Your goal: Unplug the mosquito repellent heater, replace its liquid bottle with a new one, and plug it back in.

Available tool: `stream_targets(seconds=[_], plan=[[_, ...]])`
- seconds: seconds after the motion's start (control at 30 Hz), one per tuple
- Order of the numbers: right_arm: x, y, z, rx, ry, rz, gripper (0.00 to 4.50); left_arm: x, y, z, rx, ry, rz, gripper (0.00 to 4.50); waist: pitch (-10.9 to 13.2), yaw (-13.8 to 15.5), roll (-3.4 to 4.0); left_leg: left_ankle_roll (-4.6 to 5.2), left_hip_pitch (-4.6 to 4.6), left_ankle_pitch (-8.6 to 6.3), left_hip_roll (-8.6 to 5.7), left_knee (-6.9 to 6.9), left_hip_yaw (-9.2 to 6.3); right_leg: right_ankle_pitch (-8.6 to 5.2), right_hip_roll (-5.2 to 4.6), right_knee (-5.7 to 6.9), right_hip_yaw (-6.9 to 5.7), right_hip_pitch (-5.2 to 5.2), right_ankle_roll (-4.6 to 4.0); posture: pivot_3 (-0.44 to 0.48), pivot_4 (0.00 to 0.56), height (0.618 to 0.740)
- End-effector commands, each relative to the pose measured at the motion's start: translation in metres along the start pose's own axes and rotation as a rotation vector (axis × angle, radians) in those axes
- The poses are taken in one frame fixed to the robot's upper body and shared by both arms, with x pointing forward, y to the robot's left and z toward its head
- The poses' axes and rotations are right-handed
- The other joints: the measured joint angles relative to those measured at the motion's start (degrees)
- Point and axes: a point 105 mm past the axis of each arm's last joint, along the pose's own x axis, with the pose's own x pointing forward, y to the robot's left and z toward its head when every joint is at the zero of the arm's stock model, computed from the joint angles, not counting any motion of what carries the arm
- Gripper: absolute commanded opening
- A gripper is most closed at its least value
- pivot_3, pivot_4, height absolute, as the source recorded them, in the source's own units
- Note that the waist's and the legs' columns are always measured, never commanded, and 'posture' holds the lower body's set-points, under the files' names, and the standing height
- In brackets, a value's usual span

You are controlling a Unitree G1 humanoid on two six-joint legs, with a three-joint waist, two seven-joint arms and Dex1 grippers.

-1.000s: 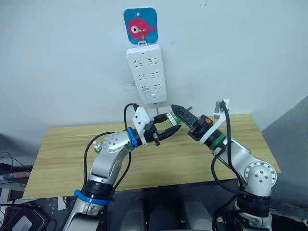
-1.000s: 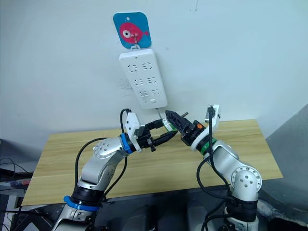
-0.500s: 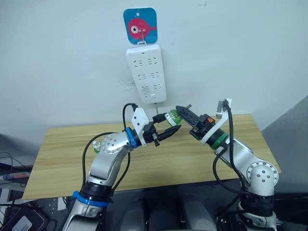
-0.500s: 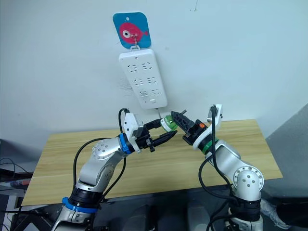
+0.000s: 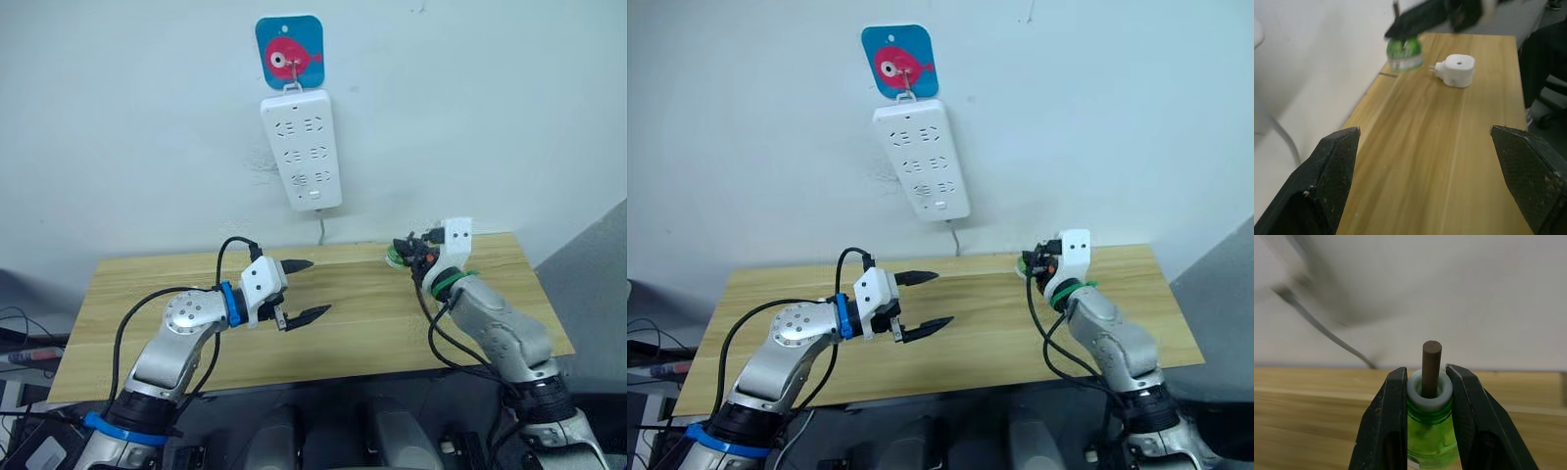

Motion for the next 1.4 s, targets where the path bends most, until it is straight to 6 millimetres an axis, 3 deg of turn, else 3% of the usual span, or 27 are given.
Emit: stream_targets(seconds=[0.03,0.27,0.5,0.67,0.83,1.0,1.03,1.1,1.27,1.4], plan=[[0.018,-0.003,0.002,-0.145,-0.089,-0.022,0.82,0.002,-0.005,0.021,-0.001,-0.051,-0.020,4.50,0.0,0.2,0.02,0.00,0.01,0.00,0.00,0.00,0.02,0.00,0.00,0.01,0.02,0.00,0.00,-0.108,0.228,0.740],[0.048,-0.023,-0.028,-0.241,-0.042,-0.135,0.82,0.000,-0.011,0.018,-0.022,0.001,-0.043,4.50,0.1,0.6,0.06,-0.01,0.06,0.00,0.01,-0.01,0.01,0.01,-0.01,0.08,0.00,0.01,-0.02,-0.079,0.239,0.740],[0.047,-0.040,-0.051,-0.169,0.015,-0.209,0.82,0.000,-0.009,0.016,-0.034,0.009,0.001,4.50,0.1,0.9,0.06,-0.02,0.07,0.01,-0.04,0.01,0.03,0.02,-0.15,0.17,0.00,0.02,-0.03,-0.065,0.240,0.740],[0.042,-0.040,-0.062,-0.126,0.036,-0.203,0.82,0.000,-0.013,0.016,-0.030,0.007,-0.004,4.50,0.1,0.8,0.06,-0.02,0.19,0.01,-0.02,0.00,0.05,0.01,-0.15,0.31,-0.05,0.04,-0.04,-0.069,0.240,0.740],[0.034,-0.042,-0.040,-0.056,-0.085,-0.235,2.49,0.000,-0.012,0.013,-0.036,0.011,0.018,4.50,0.1,0.9,0.09,-0.02,0.21,0.01,-0.02,-0.01,0.04,0.01,-0.17,0.35,-0.05,0.05,-0.04,-0.081,0.237,0.740],[0.010,-0.018,-0.010,-0.049,-0.185,-0.122,4.34,-0.015,0.001,-0.004,-0.056,0.021,0.170,4.50,0.1,0.8,0.15,-0.02,0.21,0.00,-0.02,-0.02,0.07,0.01,-0.21,0.34,-0.04,0.04,-0.04,-0.089,0.238,0.740],[0.003,-0.011,-0.007,-0.075,-0.183,-0.082,4.47,-0.022,0.006,-0.012,-0.066,0.037,0.228,4.50,0.2,0.8,0.16,-0.01,0.22,0.00,-0.02,-0.04,0.06,0.01,-0.22,0.35,-0.05,0.04,-0.04,-0.089,0.238,0.740],[-0.011,0.006,-0.001,-0.144,-0.166,0.033,4.47,-0.038,0.010,-0.029,-0.082,0.079,0.343,4.50,0.2,0.8,0.20,-0.01,0.23,0.00,0.01,-0.08,0.05,0.00,-0.23,0.31,-0.09,0.03,-0.05,-0.093,0.240,0.740],[-0.043,0.048,0.005,-0.339,-0.109,0.389,4.47,-0.075,-0.002,-0.066,-0.128,0.162,0.527,4.50,0.2,0.9,0.23,0.00,0.25,-0.01,0.02,-0.11,0.07,-0.04,-0.28,0.22,-0.14,0.03,-0.11,-0.079,0.242,0.740],[-0.062,0.079,0.011,-0.434,-0.076,0.653,4.47,-0.119,0.002,-0.102,-0.290,0.237,0.850,4.50,0.3,1.5,0.19,-0.01,0.26,0.00,0.02,-0.07,0.02,-0.05,-0.33,0.19,-0.22,0.06,-0.11,-0.068,0.242,0.740]])
